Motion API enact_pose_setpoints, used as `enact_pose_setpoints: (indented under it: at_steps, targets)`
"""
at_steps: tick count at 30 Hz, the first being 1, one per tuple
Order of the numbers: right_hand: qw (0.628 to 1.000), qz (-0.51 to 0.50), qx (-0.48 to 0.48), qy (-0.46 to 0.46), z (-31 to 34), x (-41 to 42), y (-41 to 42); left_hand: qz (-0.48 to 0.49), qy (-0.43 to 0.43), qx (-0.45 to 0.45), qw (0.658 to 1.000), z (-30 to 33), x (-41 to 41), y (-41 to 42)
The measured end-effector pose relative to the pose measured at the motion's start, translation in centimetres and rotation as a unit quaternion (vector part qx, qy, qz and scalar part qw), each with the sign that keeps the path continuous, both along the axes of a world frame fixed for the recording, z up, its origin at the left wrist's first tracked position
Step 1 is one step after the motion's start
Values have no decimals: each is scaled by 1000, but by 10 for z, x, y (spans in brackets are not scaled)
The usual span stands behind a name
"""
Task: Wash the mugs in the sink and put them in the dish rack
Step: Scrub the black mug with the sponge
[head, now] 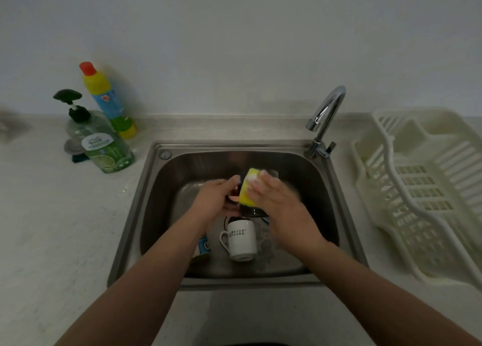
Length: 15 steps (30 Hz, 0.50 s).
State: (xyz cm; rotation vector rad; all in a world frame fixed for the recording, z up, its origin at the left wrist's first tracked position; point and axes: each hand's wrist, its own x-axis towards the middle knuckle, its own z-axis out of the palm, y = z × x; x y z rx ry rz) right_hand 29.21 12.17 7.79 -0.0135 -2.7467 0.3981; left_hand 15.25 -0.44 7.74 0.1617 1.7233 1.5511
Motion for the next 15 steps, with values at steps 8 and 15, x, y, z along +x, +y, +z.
enact_pose_setpoints:
  at_steps: [8, 15]
  targets:
    - [995, 65, 71, -3, -9, -2, 16, -24, 62, -56, 996, 3, -2, 0]
    - [999, 32, 37, 2, -7, -5, 18, -11, 26, -53, 998, -7, -4, -2]
